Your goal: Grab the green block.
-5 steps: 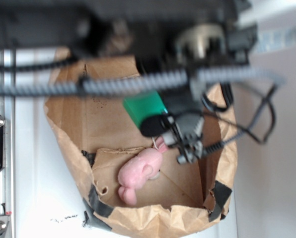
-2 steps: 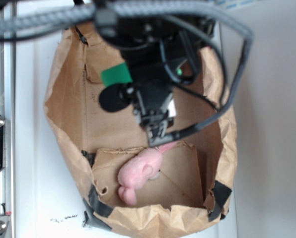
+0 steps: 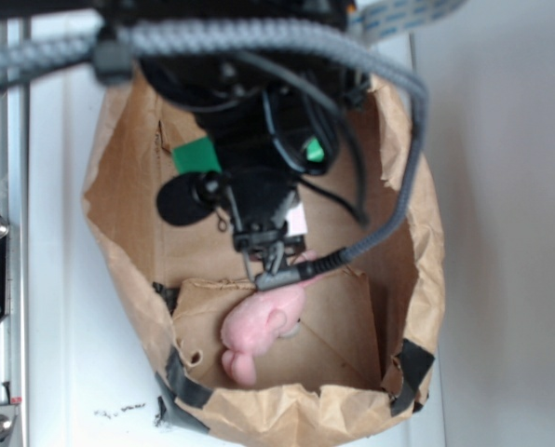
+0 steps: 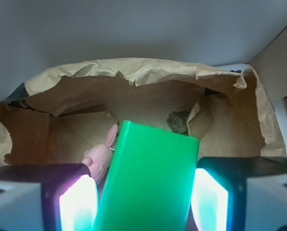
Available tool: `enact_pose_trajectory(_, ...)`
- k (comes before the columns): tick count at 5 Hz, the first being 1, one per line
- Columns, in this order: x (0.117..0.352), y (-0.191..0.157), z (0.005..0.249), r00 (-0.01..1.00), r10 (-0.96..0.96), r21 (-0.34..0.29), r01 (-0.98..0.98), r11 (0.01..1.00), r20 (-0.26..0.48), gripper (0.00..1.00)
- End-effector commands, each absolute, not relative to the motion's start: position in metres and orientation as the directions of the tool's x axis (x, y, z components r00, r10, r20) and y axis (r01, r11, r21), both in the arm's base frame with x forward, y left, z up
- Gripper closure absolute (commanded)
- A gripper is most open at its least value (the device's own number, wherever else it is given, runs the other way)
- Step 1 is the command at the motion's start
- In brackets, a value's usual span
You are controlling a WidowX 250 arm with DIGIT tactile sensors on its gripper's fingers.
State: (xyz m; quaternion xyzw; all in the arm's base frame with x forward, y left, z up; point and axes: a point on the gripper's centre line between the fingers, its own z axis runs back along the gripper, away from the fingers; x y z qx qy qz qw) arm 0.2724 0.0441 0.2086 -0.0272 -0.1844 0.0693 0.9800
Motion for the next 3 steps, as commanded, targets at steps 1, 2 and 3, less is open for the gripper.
enact_pose_trajectory(1, 0.2785, 0.0527, 0.2198, 0.908, 0.157, -0.062, -0.144, 0.988, 0.389, 1.00)
enact_pose_trajectory(2, 0.2777, 0.0522, 0.2190, 0.907, 0.164, -0.063, -0.151, 0.987, 0.389, 1.00)
enact_pose_trajectory(3, 0.2775, 0.0520, 0.2185, 0.903, 0.168, -0.072, -0.152, 0.986, 0.394, 1.00)
